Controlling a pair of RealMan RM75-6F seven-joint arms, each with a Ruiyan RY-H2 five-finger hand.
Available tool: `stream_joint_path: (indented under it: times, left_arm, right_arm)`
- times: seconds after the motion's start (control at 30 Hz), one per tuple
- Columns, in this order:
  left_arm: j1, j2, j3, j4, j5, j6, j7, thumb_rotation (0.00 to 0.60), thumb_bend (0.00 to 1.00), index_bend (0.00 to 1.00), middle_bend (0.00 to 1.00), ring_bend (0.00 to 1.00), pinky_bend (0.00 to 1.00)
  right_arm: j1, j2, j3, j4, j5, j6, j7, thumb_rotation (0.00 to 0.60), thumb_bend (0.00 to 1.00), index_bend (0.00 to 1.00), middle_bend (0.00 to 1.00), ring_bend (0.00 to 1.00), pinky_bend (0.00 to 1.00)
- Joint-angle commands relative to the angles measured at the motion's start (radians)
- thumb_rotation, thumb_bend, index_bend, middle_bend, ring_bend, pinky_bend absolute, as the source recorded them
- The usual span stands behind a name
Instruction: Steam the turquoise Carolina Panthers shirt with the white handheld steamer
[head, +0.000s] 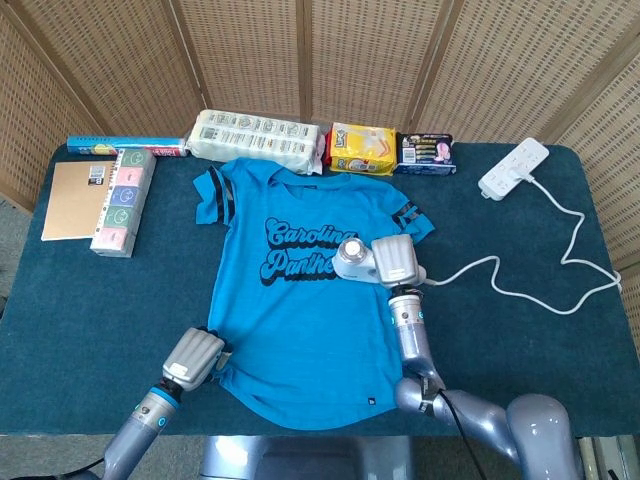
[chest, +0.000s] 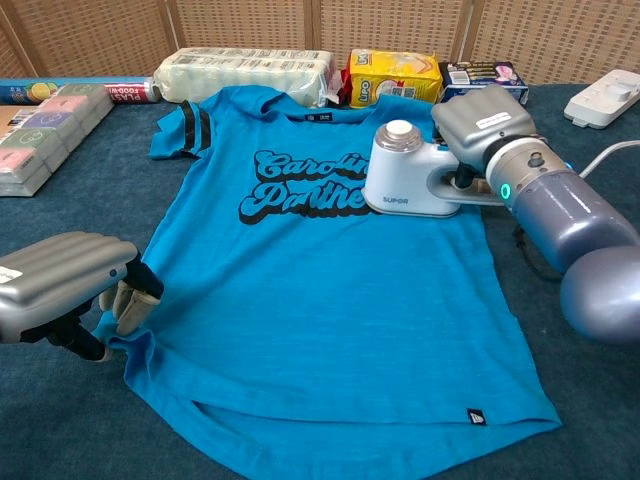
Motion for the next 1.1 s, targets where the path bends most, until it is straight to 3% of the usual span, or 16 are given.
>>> stream_joint_path:
  times: [0.03, 0.2, 0.4, 1.1]
  left_arm:
    - [0.001, 0.001, -0.001, 0.0, -0.002, 0.0, 0.0, 0.6, 0.33, 0.76, 0.69, 0.56, 0.5]
    - [0.0, 0.002, -0.002, -0.001, -0.003, 0.0, 0.001, 0.6, 0.33, 0.76, 0.69, 0.56, 0.5]
    - [-0.001, -0.001, -0.001, 0.001, -0.002, -0.002, 0.0, 0.6, 0.33, 0.76, 0.69, 0.56, 0.5]
    - [0.003, 0.003, 0.003, -0.002, 0.007, 0.006, -0.008, 0.6, 0.33, 0.76, 0.69, 0.56, 0.5]
  right_arm:
    - [0.011, -0.007, 0.019, 0.051, 0.017, -0.017, 0.008, 0.6, 0.37, 0.73, 0.72, 0.8, 0.78]
    - [0.019, -0.018, 0.038, 0.1, 0.035, -0.03, 0.023, 0.6, 0.37, 0.73, 0.72, 0.8, 0.78]
    - [0.014, -0.022, 0.022, 0.084, 0.017, -0.03, 0.038, 0.6, 0.38, 0.73, 0.72, 0.8, 0.78]
    - [-0.02, -0.003, -0.09, -0.217, -0.095, 0.021, 0.021, 0.6, 0.37, 0.72, 0.72, 0.8, 0.78]
